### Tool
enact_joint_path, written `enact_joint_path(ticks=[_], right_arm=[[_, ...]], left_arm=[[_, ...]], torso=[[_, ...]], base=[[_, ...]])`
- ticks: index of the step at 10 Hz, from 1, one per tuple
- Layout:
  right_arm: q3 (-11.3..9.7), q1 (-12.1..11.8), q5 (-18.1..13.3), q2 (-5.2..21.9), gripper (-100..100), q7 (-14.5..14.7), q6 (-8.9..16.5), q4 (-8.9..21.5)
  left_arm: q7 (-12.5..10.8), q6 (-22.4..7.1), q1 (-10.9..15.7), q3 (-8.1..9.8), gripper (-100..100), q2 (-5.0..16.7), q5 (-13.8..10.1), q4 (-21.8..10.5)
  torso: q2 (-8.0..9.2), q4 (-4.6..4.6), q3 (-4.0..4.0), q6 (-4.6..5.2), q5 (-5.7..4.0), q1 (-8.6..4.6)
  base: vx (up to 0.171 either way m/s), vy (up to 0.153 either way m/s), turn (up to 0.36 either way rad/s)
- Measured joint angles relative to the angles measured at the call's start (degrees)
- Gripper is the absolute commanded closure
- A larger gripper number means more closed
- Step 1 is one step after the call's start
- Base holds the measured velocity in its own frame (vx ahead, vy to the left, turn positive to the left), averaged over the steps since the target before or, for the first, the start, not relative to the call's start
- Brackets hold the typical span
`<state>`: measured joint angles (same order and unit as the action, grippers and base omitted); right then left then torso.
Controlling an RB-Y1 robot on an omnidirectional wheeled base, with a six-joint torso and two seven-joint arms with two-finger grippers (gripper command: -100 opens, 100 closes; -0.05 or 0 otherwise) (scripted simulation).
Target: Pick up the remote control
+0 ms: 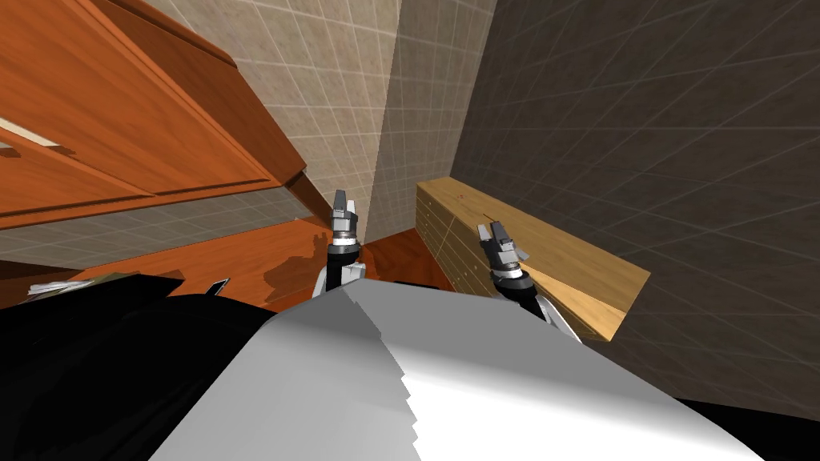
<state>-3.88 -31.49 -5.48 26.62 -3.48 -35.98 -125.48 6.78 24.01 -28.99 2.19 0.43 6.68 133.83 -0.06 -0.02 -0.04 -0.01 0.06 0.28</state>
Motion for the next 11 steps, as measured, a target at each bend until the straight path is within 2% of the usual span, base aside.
enact_joint_path(ticks=[3,4,7,11], right_arm=[[-0.3,-1.2,0.0,4.8,-100,0.0,-1.1,2.0],[-0.2,-1.6,0.2,6.8,-100,-0.1,-1.7,3.6],[-1.2,-2.8,-0.1,11.7,-100,0.1,-2.3,6.0],[-2.0,-3.6,0.1,19.1,-100,-0.2,-3.3,11.3]], left_arm=[[0.0,0.0,0.0,0.00,0,0.0,0.0,0.0],[0.0,0.0,0.0,0.00,0,0.0,0.0,0.0],[0.0,0.0,0.0,0.00,0,0.0,0.0,0.0],[0.0,0.0,0.0,0.00,0,0.0,0.0,0.0]], torso=[[-0.04,-0.01,-0.03,0.00,0.00,-0.05],[-0.05,-0.01,-0.03,0.00,-0.01,-0.04],[-0.03,-0.01,-0.02,0.01,-0.01,-0.08],[-0.02,0.00,-0.02,0.01,0.01,-0.02]], base=[[0.032,0.073,0.057],[0.025,0.053,0.031],[0.026,0.068,0.067],[0.021,0.082,0.069]])
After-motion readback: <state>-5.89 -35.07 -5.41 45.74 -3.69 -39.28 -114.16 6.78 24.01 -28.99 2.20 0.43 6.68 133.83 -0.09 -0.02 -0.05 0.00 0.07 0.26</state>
